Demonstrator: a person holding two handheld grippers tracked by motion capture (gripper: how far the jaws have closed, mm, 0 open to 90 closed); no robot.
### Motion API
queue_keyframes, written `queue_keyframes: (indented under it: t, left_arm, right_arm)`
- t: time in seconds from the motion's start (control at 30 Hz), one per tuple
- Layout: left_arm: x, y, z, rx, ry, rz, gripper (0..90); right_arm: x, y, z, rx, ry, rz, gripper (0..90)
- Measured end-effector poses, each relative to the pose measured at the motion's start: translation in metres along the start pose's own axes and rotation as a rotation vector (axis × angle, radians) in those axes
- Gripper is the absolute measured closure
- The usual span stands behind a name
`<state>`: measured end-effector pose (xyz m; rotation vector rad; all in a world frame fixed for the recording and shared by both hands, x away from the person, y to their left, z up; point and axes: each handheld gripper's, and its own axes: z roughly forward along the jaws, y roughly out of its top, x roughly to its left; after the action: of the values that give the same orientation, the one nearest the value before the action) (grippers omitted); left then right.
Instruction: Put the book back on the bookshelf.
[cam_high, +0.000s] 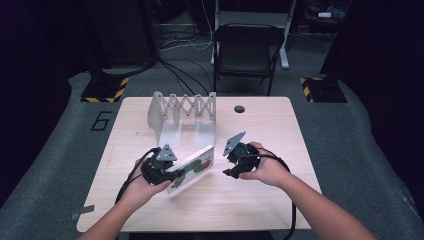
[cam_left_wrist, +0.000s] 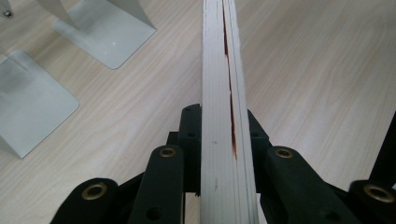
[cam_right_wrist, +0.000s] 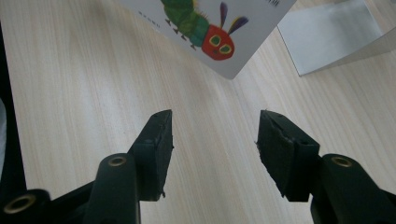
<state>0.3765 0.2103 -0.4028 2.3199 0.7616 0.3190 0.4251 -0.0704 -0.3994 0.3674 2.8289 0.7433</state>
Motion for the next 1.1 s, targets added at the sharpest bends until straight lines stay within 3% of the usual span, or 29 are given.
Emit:
queue_keyframes:
  t: [0.43, 1.07, 1.1]
  left_arm:
    - [0.016, -0.003, -0.012, -0.028, 0.039, -0.05, 75.8]
    - [0.039, -0.006, -0.03, -0.024, 0.108, -0.093, 75.8]
    - [0.041, -0.006, -0.032, -0.02, 0.108, -0.093, 75.8]
  right_arm:
    - [0.005, -0.003, 0.005, 0.004, -0.02, 0.01, 47.6]
    - [0.008, -0.002, 0.006, 0.003, -0.033, 0.036, 46.2]
    - [0.007, -0.002, 0.006, 0.002, -0.034, 0.018, 46.2]
